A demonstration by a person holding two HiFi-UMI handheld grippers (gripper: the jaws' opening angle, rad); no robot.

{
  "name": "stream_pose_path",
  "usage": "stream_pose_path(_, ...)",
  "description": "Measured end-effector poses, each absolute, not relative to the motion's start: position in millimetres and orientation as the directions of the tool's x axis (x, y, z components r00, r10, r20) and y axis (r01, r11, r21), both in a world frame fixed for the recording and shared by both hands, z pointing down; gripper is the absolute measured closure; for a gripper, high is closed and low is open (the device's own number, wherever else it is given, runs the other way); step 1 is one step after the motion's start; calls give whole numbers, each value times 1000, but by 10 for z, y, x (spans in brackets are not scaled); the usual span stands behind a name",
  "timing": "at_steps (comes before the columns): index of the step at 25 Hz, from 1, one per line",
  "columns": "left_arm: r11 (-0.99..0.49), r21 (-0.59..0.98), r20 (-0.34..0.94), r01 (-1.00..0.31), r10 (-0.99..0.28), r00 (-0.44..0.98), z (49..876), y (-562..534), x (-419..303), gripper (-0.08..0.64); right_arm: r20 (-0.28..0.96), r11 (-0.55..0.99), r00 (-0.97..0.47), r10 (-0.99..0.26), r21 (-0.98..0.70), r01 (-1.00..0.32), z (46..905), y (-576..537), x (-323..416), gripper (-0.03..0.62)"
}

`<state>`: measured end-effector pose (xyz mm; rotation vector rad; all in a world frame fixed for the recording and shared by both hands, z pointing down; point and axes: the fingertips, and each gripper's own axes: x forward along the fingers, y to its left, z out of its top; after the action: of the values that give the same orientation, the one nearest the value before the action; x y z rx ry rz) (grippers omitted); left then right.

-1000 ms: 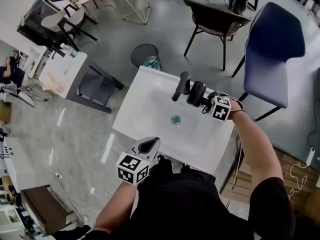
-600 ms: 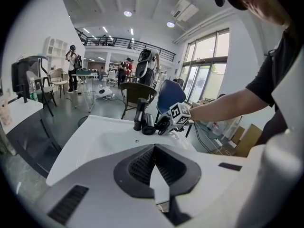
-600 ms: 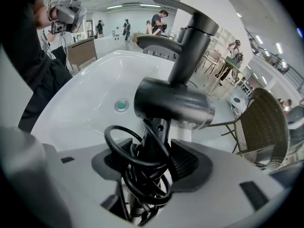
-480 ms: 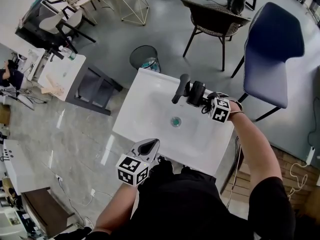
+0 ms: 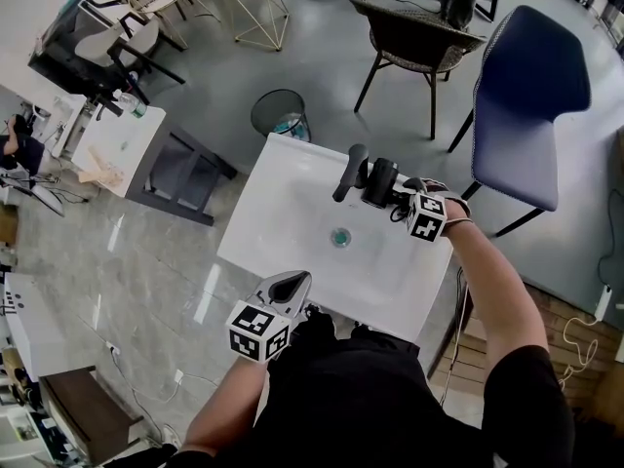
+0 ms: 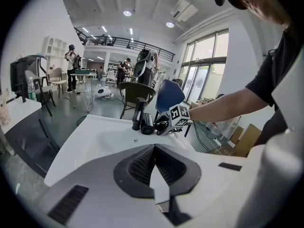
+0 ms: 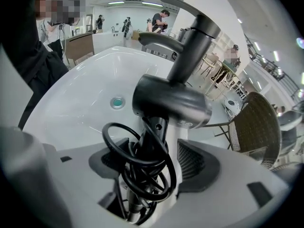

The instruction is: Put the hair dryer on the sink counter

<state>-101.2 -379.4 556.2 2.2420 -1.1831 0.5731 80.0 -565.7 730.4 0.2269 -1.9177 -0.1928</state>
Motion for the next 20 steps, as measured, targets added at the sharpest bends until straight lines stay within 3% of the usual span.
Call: stream_pose_path(20, -479, 259, 554, -839, -637, 535, 5458, -3640, -869, 560, 887, 939, -308, -343, 336, -77, 7092, -5487, 1058, 296)
